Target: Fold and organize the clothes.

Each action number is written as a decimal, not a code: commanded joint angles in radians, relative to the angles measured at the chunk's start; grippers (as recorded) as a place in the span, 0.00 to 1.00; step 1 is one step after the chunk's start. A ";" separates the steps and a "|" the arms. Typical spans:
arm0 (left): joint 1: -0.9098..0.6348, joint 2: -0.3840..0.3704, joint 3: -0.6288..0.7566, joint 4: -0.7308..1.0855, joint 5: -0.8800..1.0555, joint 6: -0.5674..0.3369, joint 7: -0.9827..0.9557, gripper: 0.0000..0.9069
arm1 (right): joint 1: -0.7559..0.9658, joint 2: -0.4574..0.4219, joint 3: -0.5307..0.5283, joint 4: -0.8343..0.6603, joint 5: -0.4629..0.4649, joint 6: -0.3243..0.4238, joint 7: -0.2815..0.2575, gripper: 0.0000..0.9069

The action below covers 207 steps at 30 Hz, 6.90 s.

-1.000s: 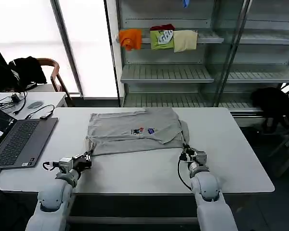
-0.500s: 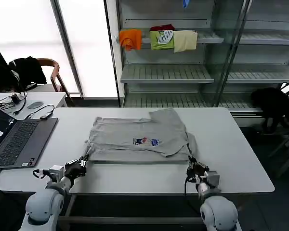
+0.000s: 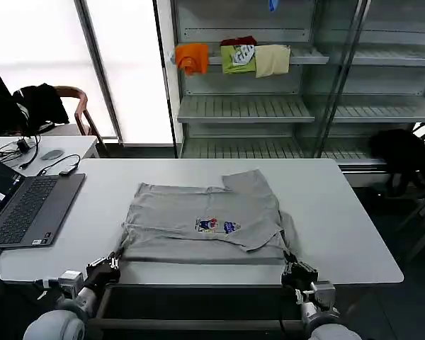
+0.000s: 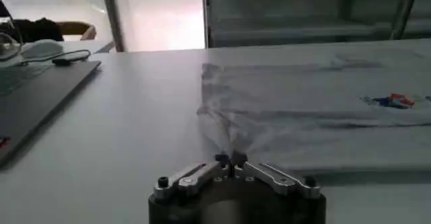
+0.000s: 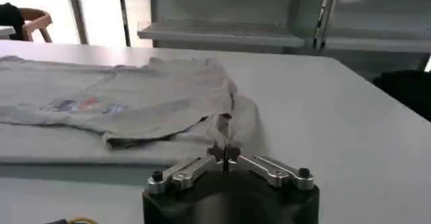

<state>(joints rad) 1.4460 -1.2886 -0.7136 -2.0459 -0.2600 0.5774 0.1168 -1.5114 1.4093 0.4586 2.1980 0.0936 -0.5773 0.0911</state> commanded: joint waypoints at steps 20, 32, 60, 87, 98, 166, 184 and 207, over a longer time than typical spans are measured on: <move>0.002 -0.031 -0.038 -0.200 0.011 0.000 -0.094 1.00 | 0.113 0.043 0.071 0.087 0.055 -0.001 0.068 1.00; -0.379 0.031 0.052 0.083 0.008 0.005 0.001 1.00 | 0.594 0.014 -0.075 -0.301 0.124 -0.008 0.034 1.00; -0.874 0.022 0.200 0.867 0.169 0.001 0.106 1.00 | 1.131 0.246 -0.012 -1.225 -0.104 0.067 -0.017 1.00; -0.885 0.008 0.209 0.910 0.234 0.000 0.117 0.88 | 1.198 0.249 -0.022 -1.389 -0.183 0.111 -0.045 0.81; -0.872 0.009 0.209 0.898 0.235 0.000 0.133 0.01 | 1.162 0.249 -0.029 -1.357 -0.181 0.107 -0.090 0.00; -0.296 0.135 -0.009 0.244 -0.141 -0.025 0.256 0.01 | 0.291 -0.013 -0.041 -0.095 0.143 -0.004 -0.031 0.00; -0.263 0.144 -0.022 0.237 -0.100 -0.038 0.276 0.02 | 0.254 -0.003 -0.027 -0.108 0.016 -0.001 -0.086 0.00; -0.252 0.107 -0.021 0.210 0.011 -0.055 0.227 1.00 | 0.193 0.035 -0.012 -0.182 -0.296 0.032 -0.075 1.00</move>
<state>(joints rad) 1.1905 -1.1779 -0.7326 -1.8198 -0.2734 0.5222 0.3602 -1.3129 1.4409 0.4482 2.0301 -0.1232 -0.5506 0.0150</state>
